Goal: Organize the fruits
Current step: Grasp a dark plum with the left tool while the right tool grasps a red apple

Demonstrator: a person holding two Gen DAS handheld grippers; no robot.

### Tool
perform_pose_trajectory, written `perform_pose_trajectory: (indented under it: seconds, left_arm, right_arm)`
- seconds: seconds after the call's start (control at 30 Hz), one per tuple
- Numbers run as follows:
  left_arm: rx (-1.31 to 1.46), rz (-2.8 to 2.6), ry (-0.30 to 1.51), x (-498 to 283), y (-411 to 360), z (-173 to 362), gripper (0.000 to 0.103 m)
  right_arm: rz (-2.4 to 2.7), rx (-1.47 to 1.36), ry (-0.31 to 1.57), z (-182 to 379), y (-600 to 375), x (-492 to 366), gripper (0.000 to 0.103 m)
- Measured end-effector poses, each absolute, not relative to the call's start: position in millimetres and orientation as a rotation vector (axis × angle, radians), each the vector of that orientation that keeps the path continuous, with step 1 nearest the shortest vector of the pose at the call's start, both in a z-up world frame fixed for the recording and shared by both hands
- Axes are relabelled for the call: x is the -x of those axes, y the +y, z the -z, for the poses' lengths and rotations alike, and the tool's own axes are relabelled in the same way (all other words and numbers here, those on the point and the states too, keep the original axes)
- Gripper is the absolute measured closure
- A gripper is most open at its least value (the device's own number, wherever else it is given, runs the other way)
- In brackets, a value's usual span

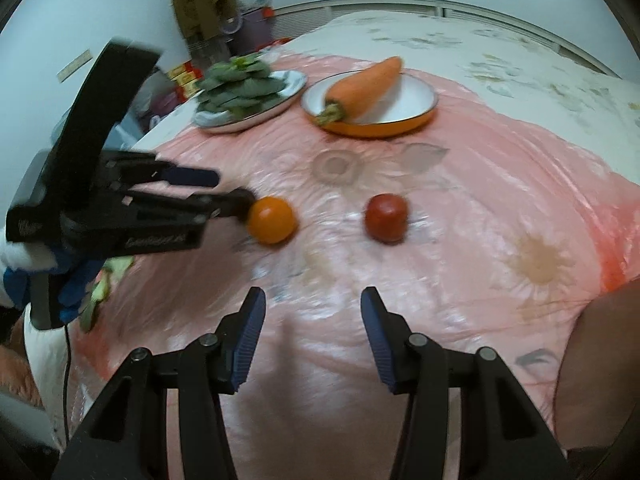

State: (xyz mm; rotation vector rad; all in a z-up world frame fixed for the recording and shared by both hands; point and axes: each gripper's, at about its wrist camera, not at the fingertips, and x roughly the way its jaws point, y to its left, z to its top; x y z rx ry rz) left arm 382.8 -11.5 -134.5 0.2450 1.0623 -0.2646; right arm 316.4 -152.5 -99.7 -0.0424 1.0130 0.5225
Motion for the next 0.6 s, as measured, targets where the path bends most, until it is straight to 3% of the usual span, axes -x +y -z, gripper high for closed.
perform_pose_trajectory:
  seconds: [0.6]
  left_arm:
    - [-0.225,0.328,1.064,-380,-12,142,0.066]
  right_arm:
    - [-0.404,-0.031,0.997,110,-156,-376,0.033]
